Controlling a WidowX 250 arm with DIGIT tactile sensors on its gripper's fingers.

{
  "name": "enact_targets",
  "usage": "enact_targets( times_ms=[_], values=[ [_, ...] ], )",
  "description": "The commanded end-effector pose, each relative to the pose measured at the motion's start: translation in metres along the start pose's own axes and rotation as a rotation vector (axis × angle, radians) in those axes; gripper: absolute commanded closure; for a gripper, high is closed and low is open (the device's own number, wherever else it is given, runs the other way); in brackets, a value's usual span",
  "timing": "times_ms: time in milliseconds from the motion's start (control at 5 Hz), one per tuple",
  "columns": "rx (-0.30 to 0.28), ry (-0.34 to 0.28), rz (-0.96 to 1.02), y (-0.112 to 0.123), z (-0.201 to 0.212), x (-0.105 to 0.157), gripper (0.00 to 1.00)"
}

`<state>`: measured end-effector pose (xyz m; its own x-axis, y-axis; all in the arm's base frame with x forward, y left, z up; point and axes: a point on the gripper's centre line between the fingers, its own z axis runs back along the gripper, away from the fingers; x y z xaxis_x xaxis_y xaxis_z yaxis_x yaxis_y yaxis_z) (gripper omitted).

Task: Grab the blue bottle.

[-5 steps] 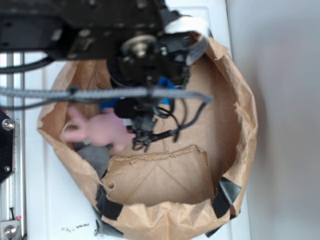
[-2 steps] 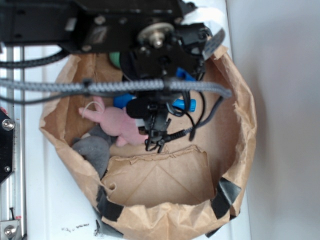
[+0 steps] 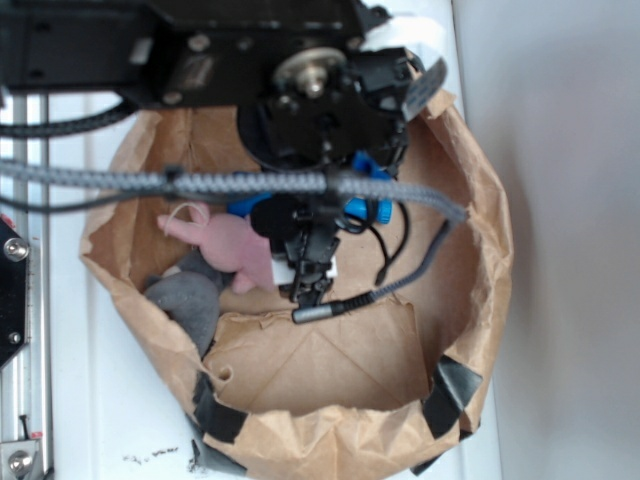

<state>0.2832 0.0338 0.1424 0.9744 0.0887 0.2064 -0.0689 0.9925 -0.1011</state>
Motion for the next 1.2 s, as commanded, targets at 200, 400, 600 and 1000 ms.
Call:
enact_targets(
  times_ms=[200,400,600,1000],
  values=[
    [0.073,-0.028,-0.213,0.007,-0.059,0.012,0.0],
    [0.068,0.004,-0.225,0.015,-0.077,0.011,0.0],
    [0.094,0.033,-0.241,0.019,-0.101,0.01,0.0],
    [0.118,0.078,-0.246,0.024,-0.122,0.012,0.0]
  ],
)
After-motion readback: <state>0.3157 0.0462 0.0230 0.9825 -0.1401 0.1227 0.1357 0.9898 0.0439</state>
